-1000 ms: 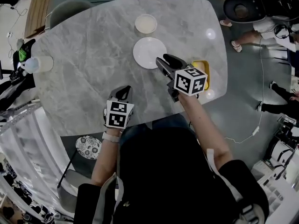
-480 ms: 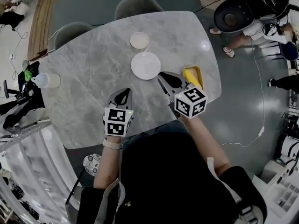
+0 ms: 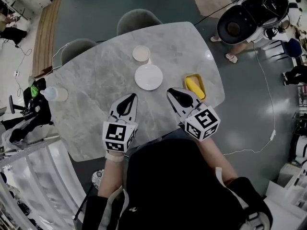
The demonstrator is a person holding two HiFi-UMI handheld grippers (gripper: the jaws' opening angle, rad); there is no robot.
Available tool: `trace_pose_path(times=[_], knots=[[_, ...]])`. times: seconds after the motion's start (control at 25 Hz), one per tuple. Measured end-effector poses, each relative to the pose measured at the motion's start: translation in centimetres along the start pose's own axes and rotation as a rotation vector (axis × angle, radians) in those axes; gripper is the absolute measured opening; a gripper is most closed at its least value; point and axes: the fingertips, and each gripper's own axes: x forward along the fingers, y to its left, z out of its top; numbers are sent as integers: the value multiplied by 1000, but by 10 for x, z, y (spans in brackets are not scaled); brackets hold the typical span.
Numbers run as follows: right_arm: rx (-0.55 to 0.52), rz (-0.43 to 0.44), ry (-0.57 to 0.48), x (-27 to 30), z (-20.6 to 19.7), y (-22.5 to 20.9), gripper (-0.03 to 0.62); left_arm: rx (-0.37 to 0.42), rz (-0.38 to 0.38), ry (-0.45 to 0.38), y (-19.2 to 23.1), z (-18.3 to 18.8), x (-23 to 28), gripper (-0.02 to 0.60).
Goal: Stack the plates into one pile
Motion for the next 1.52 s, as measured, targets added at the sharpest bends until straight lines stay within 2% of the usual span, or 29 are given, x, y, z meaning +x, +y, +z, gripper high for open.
trace_pose_path(times=[0.16, 0.4, 0.8, 1.52], knots=[[-44, -13, -20, -23, 13, 6, 37, 1, -31, -102, -13, 29, -12, 9], [-101, -43, -56, -46, 27, 12, 37, 25, -52, -140, -28, 47, -24, 9], [-120, -61, -74, -59, 35, 10, 37, 70, -53, -132, -38, 60, -29, 9], [-83, -62, -79, -75, 42, 2, 21, 76, -49, -105, -51, 69, -17, 9]])
